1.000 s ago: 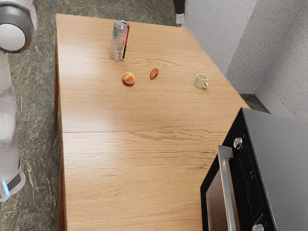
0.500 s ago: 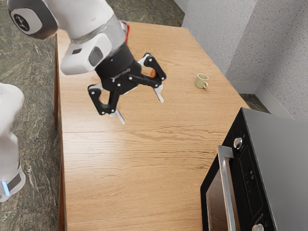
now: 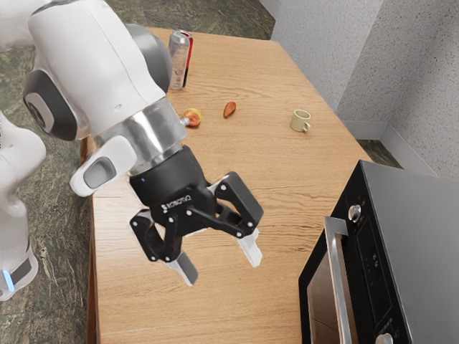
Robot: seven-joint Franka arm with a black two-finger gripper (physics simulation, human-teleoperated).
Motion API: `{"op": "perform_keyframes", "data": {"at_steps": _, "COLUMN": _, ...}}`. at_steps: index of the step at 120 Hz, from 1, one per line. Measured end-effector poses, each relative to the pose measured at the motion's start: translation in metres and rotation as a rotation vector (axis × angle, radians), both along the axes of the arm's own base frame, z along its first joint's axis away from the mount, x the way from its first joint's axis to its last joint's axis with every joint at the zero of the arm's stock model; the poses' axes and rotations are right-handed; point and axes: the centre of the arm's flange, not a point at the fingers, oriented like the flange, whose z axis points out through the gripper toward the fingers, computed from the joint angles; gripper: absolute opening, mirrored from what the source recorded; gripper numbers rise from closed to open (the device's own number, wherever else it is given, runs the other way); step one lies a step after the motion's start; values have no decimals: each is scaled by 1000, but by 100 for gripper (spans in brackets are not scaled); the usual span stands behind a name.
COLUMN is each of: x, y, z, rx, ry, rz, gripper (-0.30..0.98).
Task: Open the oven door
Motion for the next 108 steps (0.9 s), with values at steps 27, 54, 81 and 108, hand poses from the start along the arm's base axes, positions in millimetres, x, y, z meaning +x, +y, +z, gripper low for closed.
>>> {"op": "perform_keyframes", "data": {"at_steps": 27, "x": 64, "y": 7, "z": -14, "rx": 9, "ry": 4, "rz": 11, "gripper": 69}}
{"op": "perform_keyframes", "data": {"at_steps": 54, "x": 69, "y": -17, "z": -45, "rx": 193, "ry": -133, "rz": 53, "gripper": 69}}
{"op": "perform_keyframes", "data": {"at_steps": 81, "x": 116, "y": -1, "z": -70, "rx": 218, "ry": -87, "rz": 209, "gripper": 69}}
{"op": "perform_keyframes", "data": {"at_steps": 108, "x": 132, "y": -4, "z": -79, "rx": 194, "ry": -52, "rz": 280, "gripper": 69}}
